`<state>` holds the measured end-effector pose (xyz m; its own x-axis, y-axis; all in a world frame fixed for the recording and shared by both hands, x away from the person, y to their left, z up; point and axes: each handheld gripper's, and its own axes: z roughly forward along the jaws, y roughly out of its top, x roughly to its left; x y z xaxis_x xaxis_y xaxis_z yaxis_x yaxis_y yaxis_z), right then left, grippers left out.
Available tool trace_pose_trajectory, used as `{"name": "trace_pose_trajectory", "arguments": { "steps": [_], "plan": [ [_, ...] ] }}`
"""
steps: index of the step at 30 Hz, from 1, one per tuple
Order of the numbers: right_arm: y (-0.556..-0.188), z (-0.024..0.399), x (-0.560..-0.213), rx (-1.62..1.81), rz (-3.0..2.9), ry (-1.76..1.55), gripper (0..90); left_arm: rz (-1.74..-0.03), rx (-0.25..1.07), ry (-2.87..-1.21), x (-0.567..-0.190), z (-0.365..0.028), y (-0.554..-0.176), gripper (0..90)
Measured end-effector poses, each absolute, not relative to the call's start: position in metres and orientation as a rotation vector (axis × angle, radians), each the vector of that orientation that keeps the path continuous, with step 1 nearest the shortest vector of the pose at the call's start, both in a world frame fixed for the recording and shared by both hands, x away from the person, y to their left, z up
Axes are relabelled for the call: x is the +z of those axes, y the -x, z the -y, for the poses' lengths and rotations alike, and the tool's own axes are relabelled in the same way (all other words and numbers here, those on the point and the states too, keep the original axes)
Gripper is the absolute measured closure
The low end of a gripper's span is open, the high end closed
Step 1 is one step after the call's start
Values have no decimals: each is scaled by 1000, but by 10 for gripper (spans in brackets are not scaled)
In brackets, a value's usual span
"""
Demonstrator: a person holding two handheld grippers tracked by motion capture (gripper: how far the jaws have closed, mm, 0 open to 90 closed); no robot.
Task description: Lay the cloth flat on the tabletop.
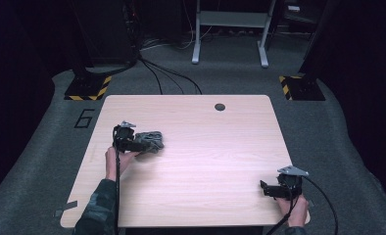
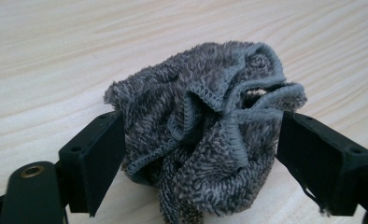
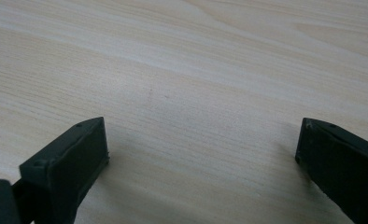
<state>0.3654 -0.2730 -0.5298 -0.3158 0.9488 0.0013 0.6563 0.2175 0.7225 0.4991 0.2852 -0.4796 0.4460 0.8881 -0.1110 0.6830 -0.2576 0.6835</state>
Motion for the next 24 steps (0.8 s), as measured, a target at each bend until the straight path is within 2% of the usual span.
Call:
{"name": "trace_pose_trajectory", "arguments": {
  "steps": [5,16,20,24],
  "plan": [
    [-365,273,-530,877,-2052,-1481,21,-1307,353,-2040,-485,-285,-502,237],
    [-365,273,-530,878,-2047,-1485,23,-1284,380,-2047,-495,-280,-497,682],
    [-365,273,-530,877,-2049,-1483,25,-1277,371,-2024,-493,-281,-494,739],
    [-365,273,-530,877,-2048,-1483,25,-1237,412,-2031,-486,-280,-490,748]
  ]
}}
